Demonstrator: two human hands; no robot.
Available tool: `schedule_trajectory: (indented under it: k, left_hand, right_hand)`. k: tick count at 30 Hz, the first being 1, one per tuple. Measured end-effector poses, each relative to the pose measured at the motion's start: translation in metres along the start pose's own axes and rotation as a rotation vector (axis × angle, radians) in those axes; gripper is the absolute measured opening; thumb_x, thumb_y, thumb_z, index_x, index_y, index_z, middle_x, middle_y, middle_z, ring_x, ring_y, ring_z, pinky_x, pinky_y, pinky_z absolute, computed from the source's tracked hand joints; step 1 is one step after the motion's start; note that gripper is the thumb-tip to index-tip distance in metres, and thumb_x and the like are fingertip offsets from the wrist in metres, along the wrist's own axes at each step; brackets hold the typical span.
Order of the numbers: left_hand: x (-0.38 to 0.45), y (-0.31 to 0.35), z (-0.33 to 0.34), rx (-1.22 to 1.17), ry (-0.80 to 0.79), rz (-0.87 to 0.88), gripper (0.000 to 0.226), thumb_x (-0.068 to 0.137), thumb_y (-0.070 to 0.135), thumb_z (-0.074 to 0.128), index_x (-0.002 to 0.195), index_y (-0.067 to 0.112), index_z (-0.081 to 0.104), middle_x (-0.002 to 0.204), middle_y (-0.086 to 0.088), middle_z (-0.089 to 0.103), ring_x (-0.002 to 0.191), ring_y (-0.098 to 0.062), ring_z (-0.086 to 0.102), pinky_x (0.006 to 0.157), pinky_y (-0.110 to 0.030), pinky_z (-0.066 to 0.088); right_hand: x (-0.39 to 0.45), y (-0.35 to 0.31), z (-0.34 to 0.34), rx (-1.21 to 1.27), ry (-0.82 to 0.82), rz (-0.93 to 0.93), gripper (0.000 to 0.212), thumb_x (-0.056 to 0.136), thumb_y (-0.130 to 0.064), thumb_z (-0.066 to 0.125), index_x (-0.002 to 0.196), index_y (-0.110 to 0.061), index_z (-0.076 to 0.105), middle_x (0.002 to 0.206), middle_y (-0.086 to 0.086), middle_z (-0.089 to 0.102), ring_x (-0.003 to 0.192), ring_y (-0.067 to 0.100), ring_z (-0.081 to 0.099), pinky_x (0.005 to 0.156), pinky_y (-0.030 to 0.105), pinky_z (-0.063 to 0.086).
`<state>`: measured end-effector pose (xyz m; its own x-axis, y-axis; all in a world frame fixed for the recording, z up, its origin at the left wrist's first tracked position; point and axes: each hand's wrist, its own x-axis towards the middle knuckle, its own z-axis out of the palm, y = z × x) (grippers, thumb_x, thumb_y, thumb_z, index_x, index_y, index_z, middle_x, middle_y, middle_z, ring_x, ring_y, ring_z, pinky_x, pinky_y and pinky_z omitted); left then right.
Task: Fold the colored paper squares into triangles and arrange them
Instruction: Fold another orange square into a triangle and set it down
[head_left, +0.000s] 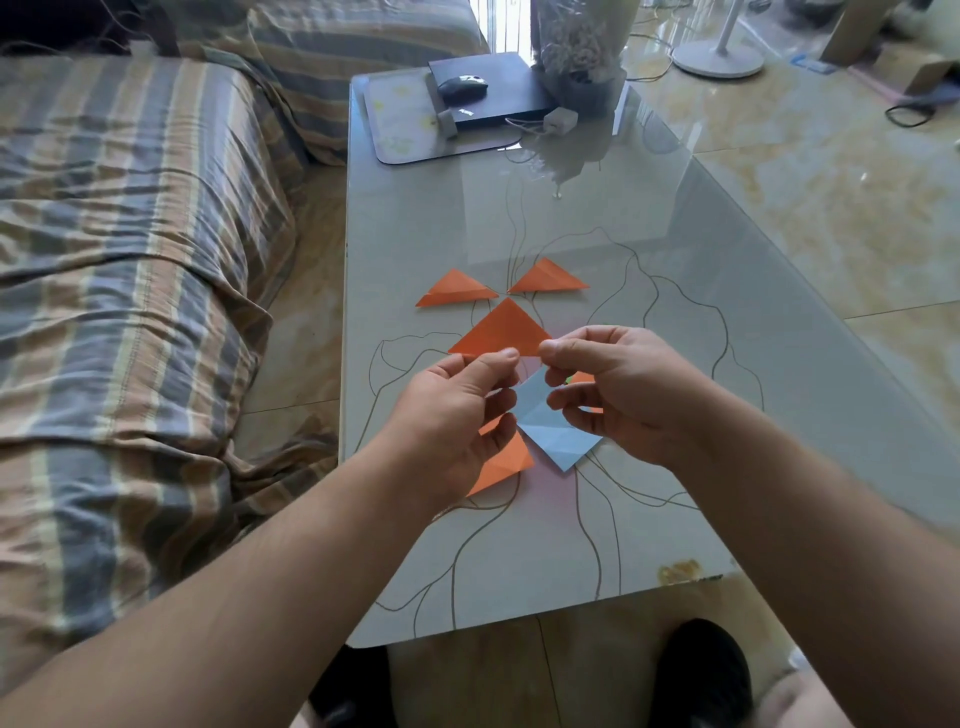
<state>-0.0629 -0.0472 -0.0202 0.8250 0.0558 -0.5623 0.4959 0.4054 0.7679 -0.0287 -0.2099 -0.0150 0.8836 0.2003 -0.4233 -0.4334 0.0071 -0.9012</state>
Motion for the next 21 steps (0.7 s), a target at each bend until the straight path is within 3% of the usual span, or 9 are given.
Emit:
schedule_trajectory:
  k: [8,21]
  left_hand:
    - [0.0016,-0.0012,-0.0006,0.049,0.041,0.001,0.014,0.097,0.029,0.068,0.107,0.018,0.070,0.083,0.003,0.074,0.072,-0.014,0.063,0.070,-0.032,0.050]
    - [-0.0028,-0.0014,0.0009,0.130,0.066,0.056,0.034,0.106,0.041,0.049,0.101,0.018,0.074,0.095,0.002,0.077,0.080,-0.019,0.066,0.072,-0.035,0.051]
  right_hand:
    - [0.0023,-0.0007,-0.0013,-0.005,0.052,0.003,0.013,0.091,-0.021,0.078,0.081,-0.015,0.070,0.073,0.003,0.070,0.068,0.023,0.065,0.067,0.033,0.049]
    - [0.0037,-0.0018,-0.0054,-0.015,0.049,0.022,0.013,0.090,-0.021,0.079,0.082,-0.015,0.071,0.075,0.004,0.070,0.068,0.023,0.066,0.070,0.035,0.049]
